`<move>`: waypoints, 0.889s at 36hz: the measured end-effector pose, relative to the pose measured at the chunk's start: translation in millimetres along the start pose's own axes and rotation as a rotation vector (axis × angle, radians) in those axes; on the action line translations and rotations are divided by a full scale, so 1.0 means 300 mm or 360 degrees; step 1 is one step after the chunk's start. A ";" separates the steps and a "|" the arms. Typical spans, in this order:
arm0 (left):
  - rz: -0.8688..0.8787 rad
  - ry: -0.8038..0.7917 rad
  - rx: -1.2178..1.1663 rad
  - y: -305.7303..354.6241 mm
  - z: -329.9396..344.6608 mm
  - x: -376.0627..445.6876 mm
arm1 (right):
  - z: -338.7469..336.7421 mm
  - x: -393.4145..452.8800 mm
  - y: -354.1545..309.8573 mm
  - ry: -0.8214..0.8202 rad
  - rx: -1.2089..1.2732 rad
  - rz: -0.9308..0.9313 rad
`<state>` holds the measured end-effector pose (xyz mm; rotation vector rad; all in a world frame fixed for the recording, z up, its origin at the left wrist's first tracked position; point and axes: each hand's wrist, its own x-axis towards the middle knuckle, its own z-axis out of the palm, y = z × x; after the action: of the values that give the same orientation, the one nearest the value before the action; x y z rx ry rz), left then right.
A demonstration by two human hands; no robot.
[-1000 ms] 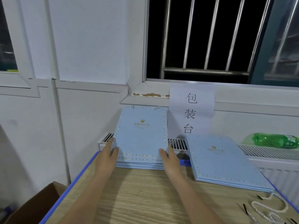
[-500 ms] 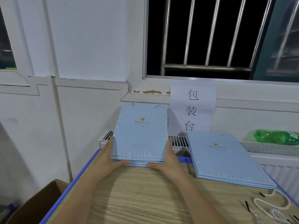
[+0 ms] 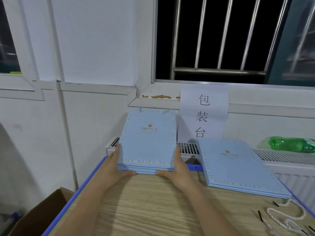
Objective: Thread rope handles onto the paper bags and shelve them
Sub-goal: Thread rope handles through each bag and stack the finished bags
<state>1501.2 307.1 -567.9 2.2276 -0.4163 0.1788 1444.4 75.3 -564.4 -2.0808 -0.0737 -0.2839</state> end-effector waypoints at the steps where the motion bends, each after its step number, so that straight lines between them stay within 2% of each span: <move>1: 0.0011 0.0010 0.0006 0.005 0.003 -0.002 | 0.001 -0.002 -0.002 0.0011 -0.0014 -0.0009; 13: -0.0037 0.0014 0.0166 0.022 0.005 -0.017 | 0.012 -0.002 0.010 0.0021 -0.0235 -0.0021; 18: -0.0055 0.0048 0.0162 0.032 0.011 -0.035 | 0.017 -0.003 0.011 0.0101 -0.0149 -0.0068; 23: -0.0019 0.0231 0.0474 0.061 0.019 -0.062 | 0.010 -0.046 -0.004 0.0219 -0.0138 -0.0167; 26: 0.0089 0.0357 0.0445 0.083 0.022 -0.074 | -0.009 -0.072 -0.003 0.0288 -0.0207 -0.0265; 29: 0.0317 0.0559 0.0364 0.117 0.041 -0.079 | -0.069 -0.098 0.004 0.0310 -0.0410 -0.0335; 32: 0.0547 0.0518 0.0299 0.202 0.097 -0.088 | -0.189 -0.126 0.020 0.0411 -0.0538 -0.0308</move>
<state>1454.6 255.1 -549.5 2.2388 -0.6188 0.7791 1399.2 25.8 -551.2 -2.3543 -0.0750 -0.7232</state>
